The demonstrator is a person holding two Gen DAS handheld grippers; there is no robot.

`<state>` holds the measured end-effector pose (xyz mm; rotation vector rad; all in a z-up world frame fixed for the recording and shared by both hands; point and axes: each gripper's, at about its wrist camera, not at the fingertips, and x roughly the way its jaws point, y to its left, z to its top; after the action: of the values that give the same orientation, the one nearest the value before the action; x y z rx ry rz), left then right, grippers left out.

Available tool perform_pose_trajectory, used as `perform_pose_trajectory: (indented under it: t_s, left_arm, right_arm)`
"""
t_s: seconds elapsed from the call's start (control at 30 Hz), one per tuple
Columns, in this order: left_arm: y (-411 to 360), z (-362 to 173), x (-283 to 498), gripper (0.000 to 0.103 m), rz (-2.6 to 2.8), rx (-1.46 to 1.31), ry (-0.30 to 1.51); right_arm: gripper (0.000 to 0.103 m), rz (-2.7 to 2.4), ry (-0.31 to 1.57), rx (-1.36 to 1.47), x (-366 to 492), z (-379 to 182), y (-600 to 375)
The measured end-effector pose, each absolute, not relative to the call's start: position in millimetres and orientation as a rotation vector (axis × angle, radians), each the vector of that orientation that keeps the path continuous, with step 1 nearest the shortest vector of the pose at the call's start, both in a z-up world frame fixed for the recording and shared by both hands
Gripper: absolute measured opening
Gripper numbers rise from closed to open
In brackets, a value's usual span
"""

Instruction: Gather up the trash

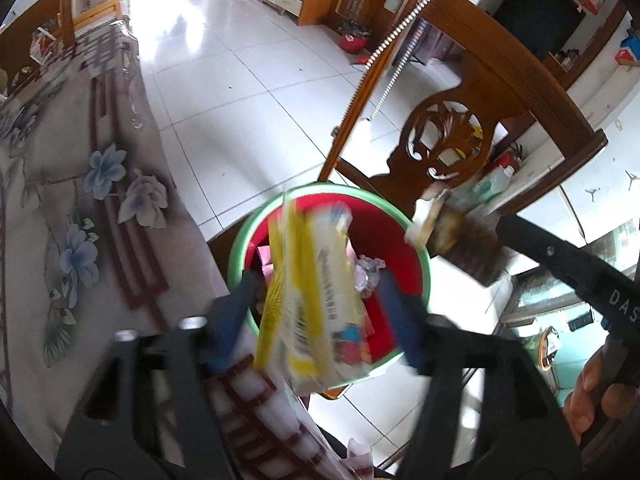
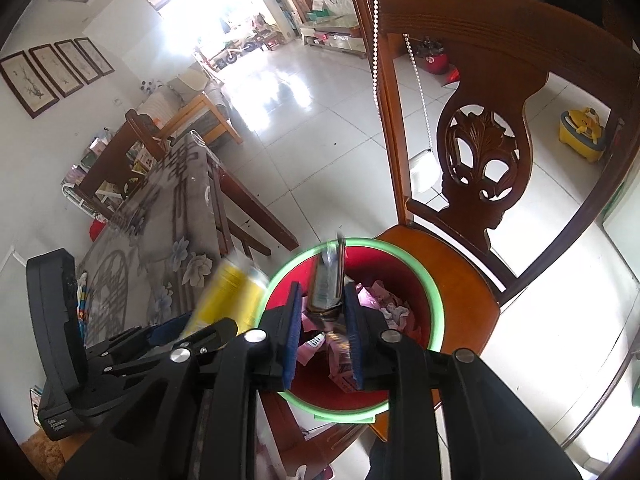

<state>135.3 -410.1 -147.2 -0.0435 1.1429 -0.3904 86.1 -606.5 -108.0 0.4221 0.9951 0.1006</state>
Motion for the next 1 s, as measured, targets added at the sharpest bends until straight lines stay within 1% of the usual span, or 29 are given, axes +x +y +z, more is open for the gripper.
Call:
perform_pose_trajectory:
  t_s: [0.03,0.07,0.1,0.13,0.2,0.3,0.33,0.37,0.43,0.53,0.63,0.77,0.83,0.93,1.0]
  left_arm:
    - [-407,-146,136,0.071,-0.386,-0.054,1.138]
    - [-405,-146,136,0.072,-0.383,-0.057,1.139]
    - [-403,-145,136,0.074,-0.379,-0.059,1.139]
    - [-400,-144,136,0.079,-0.37,-0.062,1.135]
    - [-390,-140,135,0.081,-0.358,-0.082,1.117]
    - [-375,-128,133,0.084,-0.343,-0.107,1.07]
    - [-366,-121,131,0.085,-0.332,-0.113,1.037]
    - [-358,-114,130,0.089,-0.321,-0.12,1.006]
    - [-336,-97,126,0.095,-0.286,-0.142,0.933]
    - [-298,-69,117,0.098,-0.22,-0.187,0.811]
    - [-260,-46,107,0.098,-0.171,-0.222,0.712]
    - [-215,-19,87,0.098,-0.116,-0.199,0.587]
    - [-197,-8,73,0.098,-0.087,-0.173,0.513]
    - [-170,5,54,0.098,-0.033,-0.13,0.417]
    - [-151,12,46,0.098,-0.014,-0.132,0.393]
  right_arm:
    - [0.043,0.101,0.994,0.426,87,-109,-606]
    - [0.046,0.1,0.988,0.427,87,-109,-606]
    - [0.053,0.097,0.984,0.425,88,-109,-605]
    - [0.058,0.091,0.98,0.421,88,-109,-604]
    - [0.061,0.085,0.976,0.42,90,-109,-601]
    - [0.07,0.089,0.951,0.409,91,-104,-591]
    - [0.073,0.095,0.93,0.394,91,-100,-584]
    - [0.075,0.101,0.903,0.374,90,-94,-575]
    - [0.086,0.106,0.845,0.333,89,-81,-560]
    - [0.096,0.091,0.706,0.249,82,-57,-530]
    - [0.096,0.059,0.535,0.139,67,-33,-491]
    - [0.096,-0.014,0.347,0.062,45,-20,-448]
    - [0.096,-0.003,0.323,0.097,38,-18,-430]
    - [0.096,0.045,0.36,0.2,37,-21,-410]
    - [0.096,0.033,0.371,0.223,35,-24,-398]
